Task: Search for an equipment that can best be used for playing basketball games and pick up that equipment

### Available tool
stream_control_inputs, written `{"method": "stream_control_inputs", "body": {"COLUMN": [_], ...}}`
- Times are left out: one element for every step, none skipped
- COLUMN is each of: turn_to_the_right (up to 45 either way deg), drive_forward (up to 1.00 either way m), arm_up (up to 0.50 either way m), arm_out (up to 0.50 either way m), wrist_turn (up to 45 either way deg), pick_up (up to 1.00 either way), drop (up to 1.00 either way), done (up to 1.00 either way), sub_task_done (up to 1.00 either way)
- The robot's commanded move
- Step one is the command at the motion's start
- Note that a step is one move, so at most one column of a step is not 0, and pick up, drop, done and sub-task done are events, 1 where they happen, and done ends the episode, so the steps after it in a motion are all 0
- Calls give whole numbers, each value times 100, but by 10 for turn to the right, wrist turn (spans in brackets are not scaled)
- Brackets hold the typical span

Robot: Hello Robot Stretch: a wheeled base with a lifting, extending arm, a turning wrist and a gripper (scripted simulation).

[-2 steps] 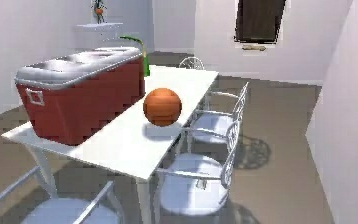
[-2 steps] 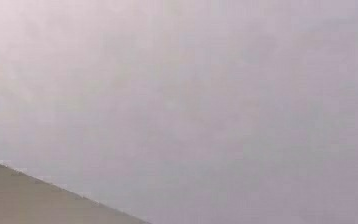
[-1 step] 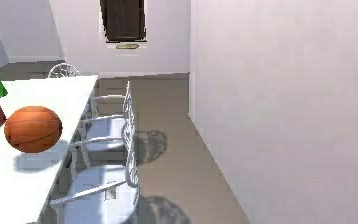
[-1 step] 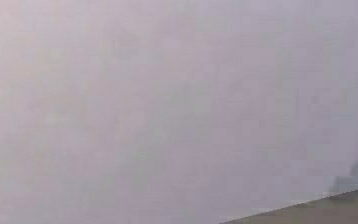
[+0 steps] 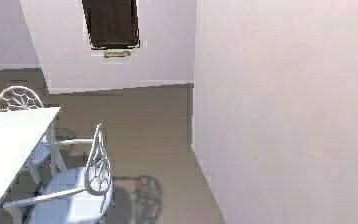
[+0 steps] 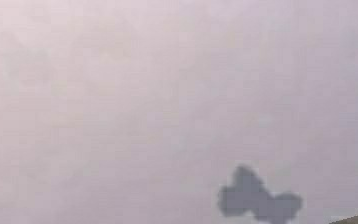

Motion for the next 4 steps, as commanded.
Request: {"method": "stream_control_inputs", "body": {"turn_to_the_right": [-120,0,-420,0], "drive_forward": [0,60,0,15], "arm_up": [0,0,0,0], "arm_out": [0,0,0,0], "wrist_turn": [0,0,0,0], "pick_up": [0,0,0,0], "drop": [0,0,0,0], "done": [0,0,0,0], "sub_task_done": [0,0,0,0]}}
